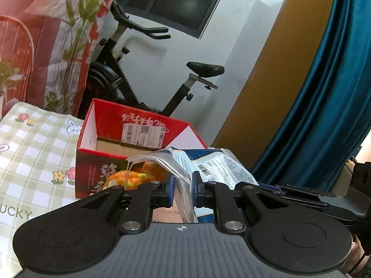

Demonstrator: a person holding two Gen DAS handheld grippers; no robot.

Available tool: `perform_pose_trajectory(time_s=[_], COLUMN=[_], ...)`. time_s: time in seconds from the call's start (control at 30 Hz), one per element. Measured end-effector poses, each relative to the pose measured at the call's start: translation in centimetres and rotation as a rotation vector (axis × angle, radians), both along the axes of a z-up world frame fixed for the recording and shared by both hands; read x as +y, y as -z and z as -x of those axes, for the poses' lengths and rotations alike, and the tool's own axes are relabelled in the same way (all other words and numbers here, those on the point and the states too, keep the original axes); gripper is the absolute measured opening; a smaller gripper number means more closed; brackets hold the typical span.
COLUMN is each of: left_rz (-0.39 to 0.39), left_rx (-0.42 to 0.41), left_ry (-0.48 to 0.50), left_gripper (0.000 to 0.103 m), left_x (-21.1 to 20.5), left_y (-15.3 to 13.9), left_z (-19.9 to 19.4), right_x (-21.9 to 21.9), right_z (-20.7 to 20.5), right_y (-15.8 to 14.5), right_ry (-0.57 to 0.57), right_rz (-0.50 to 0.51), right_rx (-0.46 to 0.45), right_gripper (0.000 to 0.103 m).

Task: Organize soft objects
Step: 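Lift the blue bag with both tools and carry it over the red box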

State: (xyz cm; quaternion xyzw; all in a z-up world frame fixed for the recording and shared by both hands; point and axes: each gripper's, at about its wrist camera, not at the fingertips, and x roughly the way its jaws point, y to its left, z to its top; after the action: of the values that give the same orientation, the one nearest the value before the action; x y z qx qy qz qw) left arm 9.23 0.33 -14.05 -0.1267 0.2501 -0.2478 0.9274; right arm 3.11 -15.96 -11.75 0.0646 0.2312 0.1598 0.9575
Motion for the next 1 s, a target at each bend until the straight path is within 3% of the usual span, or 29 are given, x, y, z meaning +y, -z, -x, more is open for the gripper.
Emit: perform_pose_trajectory(time_s=[0.3,0.57,0.8,1.0], left_rz=[0.008,0.003,0.043,0.037], left_rx=[-0.051,-0.1,-0.101,-0.074], left_ry=[0.008,0.03,0.034,0.028], left_gripper=[0.016,0.016,0.016,0.017], left_x=[0.1,-0.2,-0.4,-1.0], left_y=[-1.4,-3.1,-4.2,-4.0], left_z=[-0.4,-3.4,-8.1,-12.5], right_x=[0.1,-0.2,-0.7,-0.9], right_z=[-0.3,-3.1,-7.8,-13.5], right_y=[-1.4,-3.3,-4.9,-4.4], right_ry=[-0.009,-0.02,-0.017,-0.014], right_rz=[0.006,0.018,0.065,0.112], right_rx=[-0.043,-0.075,-0.127,-0.123], right_gripper=[0.014,0.014,0.014,0.014])
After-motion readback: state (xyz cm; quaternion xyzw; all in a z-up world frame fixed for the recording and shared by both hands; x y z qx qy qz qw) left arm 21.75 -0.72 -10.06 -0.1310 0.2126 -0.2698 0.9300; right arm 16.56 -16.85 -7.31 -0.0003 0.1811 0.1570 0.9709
